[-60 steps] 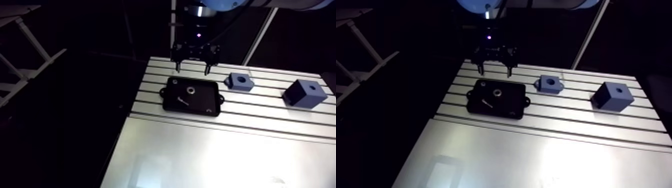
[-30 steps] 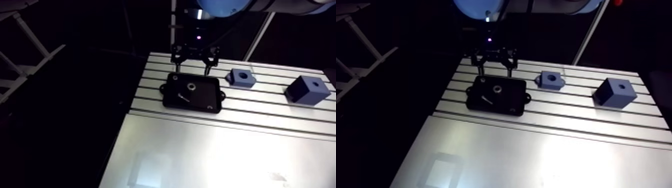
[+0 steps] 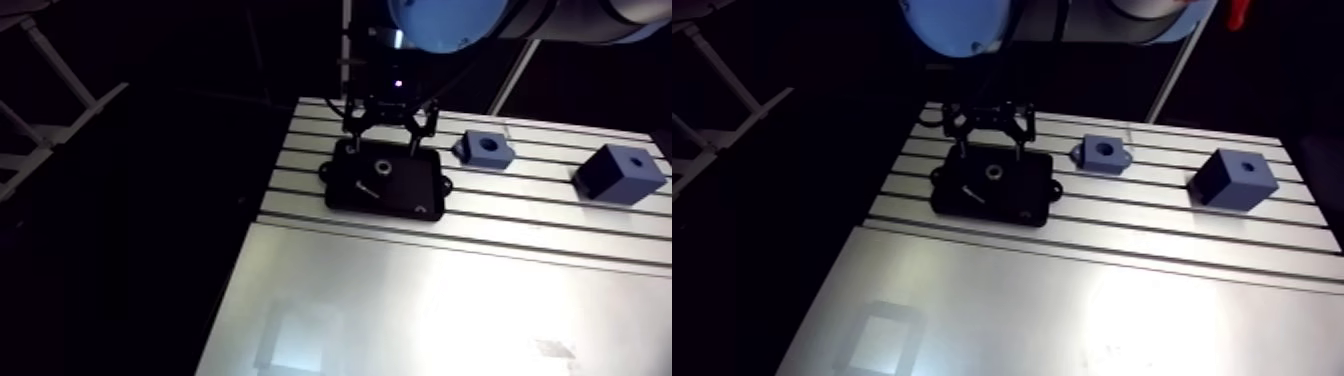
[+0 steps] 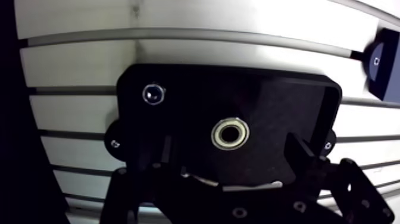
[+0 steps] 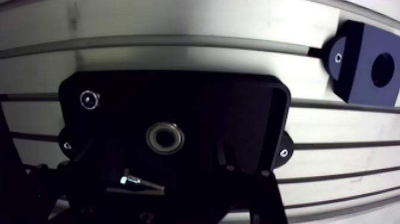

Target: Pick up the bearing and press it into the housing until flush.

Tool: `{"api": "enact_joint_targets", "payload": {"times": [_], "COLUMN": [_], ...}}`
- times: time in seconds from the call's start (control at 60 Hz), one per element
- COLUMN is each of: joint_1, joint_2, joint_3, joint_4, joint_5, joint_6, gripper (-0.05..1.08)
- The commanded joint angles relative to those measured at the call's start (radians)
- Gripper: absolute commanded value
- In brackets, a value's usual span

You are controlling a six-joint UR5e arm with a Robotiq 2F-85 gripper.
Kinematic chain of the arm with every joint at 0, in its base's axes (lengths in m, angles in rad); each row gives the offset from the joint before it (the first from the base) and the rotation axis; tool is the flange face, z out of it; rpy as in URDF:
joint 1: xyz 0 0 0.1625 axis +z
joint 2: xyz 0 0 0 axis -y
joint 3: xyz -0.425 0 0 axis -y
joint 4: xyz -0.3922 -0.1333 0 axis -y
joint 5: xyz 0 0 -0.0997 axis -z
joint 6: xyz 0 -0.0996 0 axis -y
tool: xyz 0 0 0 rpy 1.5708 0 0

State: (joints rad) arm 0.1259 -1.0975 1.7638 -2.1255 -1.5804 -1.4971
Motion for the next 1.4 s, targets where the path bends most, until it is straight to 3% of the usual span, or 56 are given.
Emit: {"api": "enact_joint_targets", "payload": {"times": [0.017, 0.317, 1.4], "joint_1": [0.0, -0.005, -0.009], "joint_2": [0.009, 0.017, 0.026], "joint_3": [0.004, 0.01, 0.012], "joint_4": [-0.003, -0.005, -0.005], "joint_5": [-0.002, 0.0, -0.002], "joint_6": [-0.008, -0.01, -0.025], "gripper": [0.05, 0.23, 0.45]}}
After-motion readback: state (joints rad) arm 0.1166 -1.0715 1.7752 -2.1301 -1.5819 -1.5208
